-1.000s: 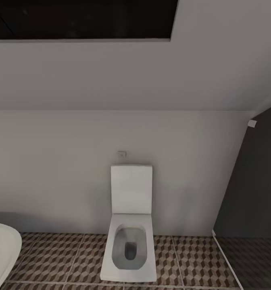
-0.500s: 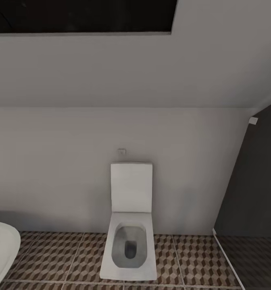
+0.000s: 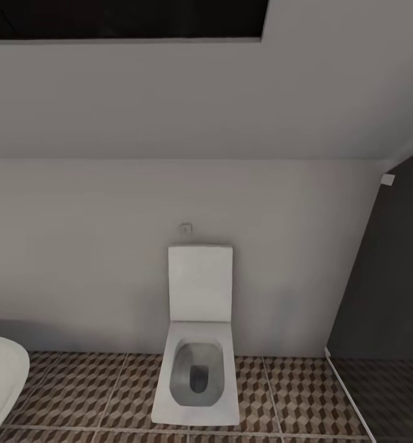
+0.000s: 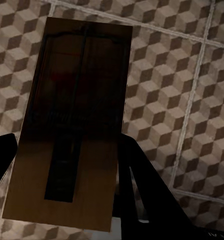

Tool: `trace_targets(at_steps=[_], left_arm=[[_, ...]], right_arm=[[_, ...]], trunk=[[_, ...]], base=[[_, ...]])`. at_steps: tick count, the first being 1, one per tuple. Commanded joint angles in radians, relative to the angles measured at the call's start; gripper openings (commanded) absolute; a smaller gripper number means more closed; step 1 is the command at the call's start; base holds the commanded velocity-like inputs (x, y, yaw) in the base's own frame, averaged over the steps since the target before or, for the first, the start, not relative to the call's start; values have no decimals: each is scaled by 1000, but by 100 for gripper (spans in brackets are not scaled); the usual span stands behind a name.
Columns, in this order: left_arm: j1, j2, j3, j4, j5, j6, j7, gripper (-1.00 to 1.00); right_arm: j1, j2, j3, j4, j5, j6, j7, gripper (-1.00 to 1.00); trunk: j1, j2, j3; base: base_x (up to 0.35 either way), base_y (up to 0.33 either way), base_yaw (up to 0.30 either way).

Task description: Take the four mousetraps from the cabinet in the bathroom and place them on the bathroom floor. Make sure all four end up on the same floor surface, and ensure that at least two of them are either under or directly next to the same bathroom sink.

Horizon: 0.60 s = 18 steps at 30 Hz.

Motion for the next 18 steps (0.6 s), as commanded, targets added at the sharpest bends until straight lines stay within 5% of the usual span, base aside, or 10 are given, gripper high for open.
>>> trace_targets(at_steps=[1,13,18], left_arm=[[0,1,-3,-2,1,5,0,-100],[0,-10,-3,-18,-12,11,5,-100],[-5,-14,-3,-91,-13,27,22,-100]], right_arm=[[0,-1,4,-2,2,3,1,-100],[0,-5,6,-2,-2,-25,1,-100],[0,-9,-13,-1,-2,-26,1,-100]], trunk=[[4,-8,-4],[50,-92,-42],[69,-127,-58]], base=[[0,0,0],[0,0,0],[0,0,0]])
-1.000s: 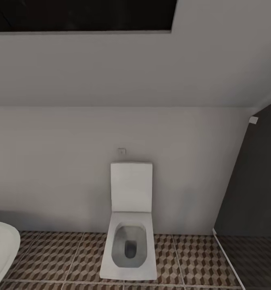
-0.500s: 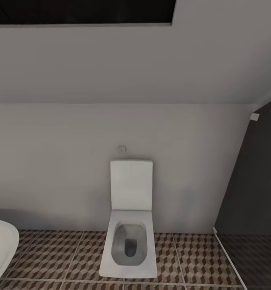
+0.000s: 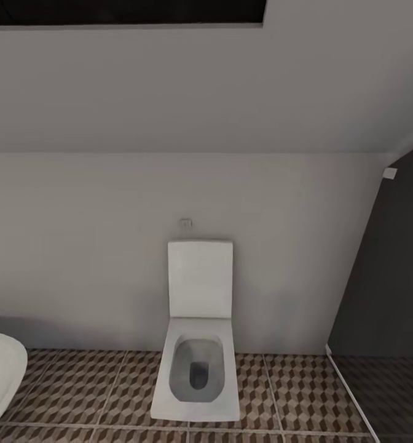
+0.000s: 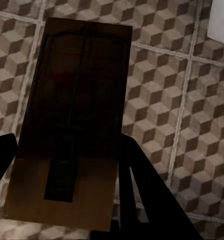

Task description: Take the four mousetraps from the cabinet in the bathroom and place them on the bathroom floor. Make sure all four end up on the same floor surface, and ensure that at least two of them are either under or directly next to the same bathroom sink.

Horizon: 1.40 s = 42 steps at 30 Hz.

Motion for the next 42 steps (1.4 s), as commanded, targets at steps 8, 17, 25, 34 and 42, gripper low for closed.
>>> trace_targets(at_steps=[8,17,25,34,42], left_arm=[[-3,-8,-2,-104,4,126,98,-100],[-3,-16,-1,-96,11,98,110,-100],[-3,-17,-1,-73,13,92,111,-100],[-3,-17,-1,-58,13,90,111,-100],[-3,-17,-1,-59,7,91,111,-100]], right_arm=[[0,-2,-109,-1,3,-8,2,-100],[0,-2,-122,0,4,-10,2,-100],[0,-2,-123,0,7,-9,2,-100],[0,-2,-123,0,9,-7,0,-100],[0,-2,-123,0,9,-11,0,-100]], trunk=[[31,-57,-26],[65,-120,-55],[96,-176,-80],[130,-239,-108],[161,-295,-133]], base=[[0,0,0],[0,0,0],[0,0,0],[0,0,0],[0,0,0]])
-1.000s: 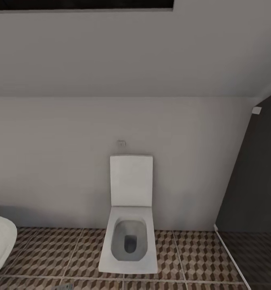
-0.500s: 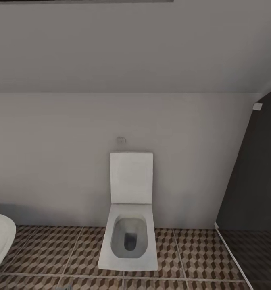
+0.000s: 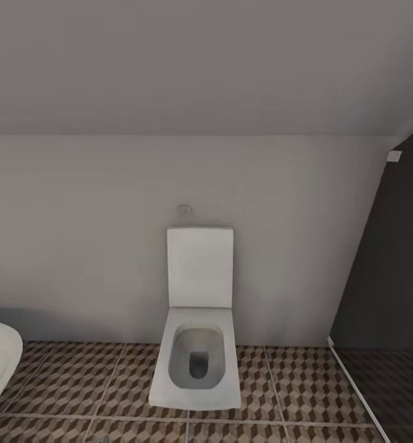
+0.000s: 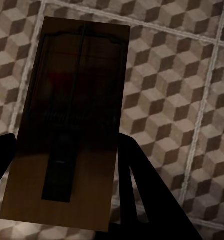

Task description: Take the four mousetraps from the cabinet in the bathroom and place them on the bathroom floor. Make sure all four end up on the same floor surface, and ensure that at least two of them are either under or directly next to the same bathroom sink.

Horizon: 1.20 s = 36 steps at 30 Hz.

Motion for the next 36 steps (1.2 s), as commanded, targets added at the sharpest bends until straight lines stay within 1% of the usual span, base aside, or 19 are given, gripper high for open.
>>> trace_targets(at_steps=[1,13,21,36], left_arm=[[0,1,-8,-3,7,4,7,-100],[0,1,-8,-2,6,1,7,-100],[0,1,-8,-2,10,-31,8,-100],[0,1,-10,4,11,-32,13,-100]], right_arm=[[0,1,-6,-2,2,6,2,-100],[0,0,-6,-2,2,4,2,-100],[0,1,-6,-2,2,4,2,-100],[0,0,-7,-2,2,4,2,-100]], trunk=[[4,-8,-4],[50,-92,-42],[81,-148,-67],[138,-253,-114]], base=[[0,0,0],[0,0,0],[0,0,0],[0,0,0]])
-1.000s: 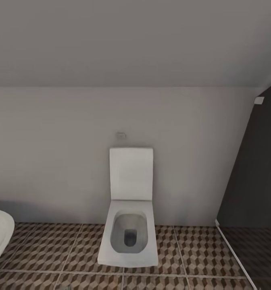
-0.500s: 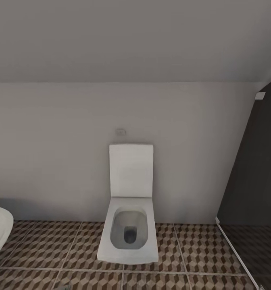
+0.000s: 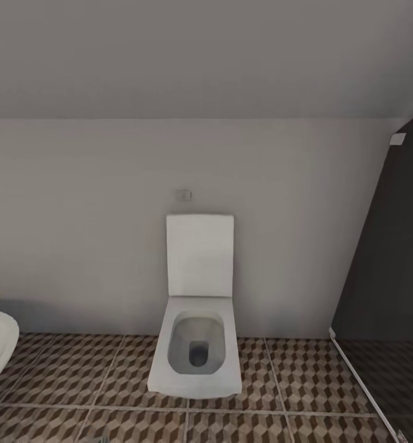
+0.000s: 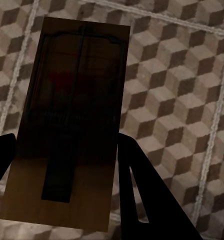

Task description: Take the four mousetraps from the cabinet in the bathroom and place them on the bathroom floor. Make sure all four end up on the same floor surface, and ensure that at least two of them are either under or directly next to the same bathroom sink.

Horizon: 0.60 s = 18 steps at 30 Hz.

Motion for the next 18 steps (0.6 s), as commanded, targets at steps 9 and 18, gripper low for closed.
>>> trace_targets(at_steps=[9,18], left_arm=[[0,1,-8,-3,6,3,7,-100],[0,1,-8,-3,6,3,7,-100]], right_arm=[[0,1,-5,-2,2,6,2,-100],[0,1,-5,-2,2,6,2,-100]], trunk=[[34,-64,-29],[69,-127,-58]], base=[[0,0,0],[0,0,0]])
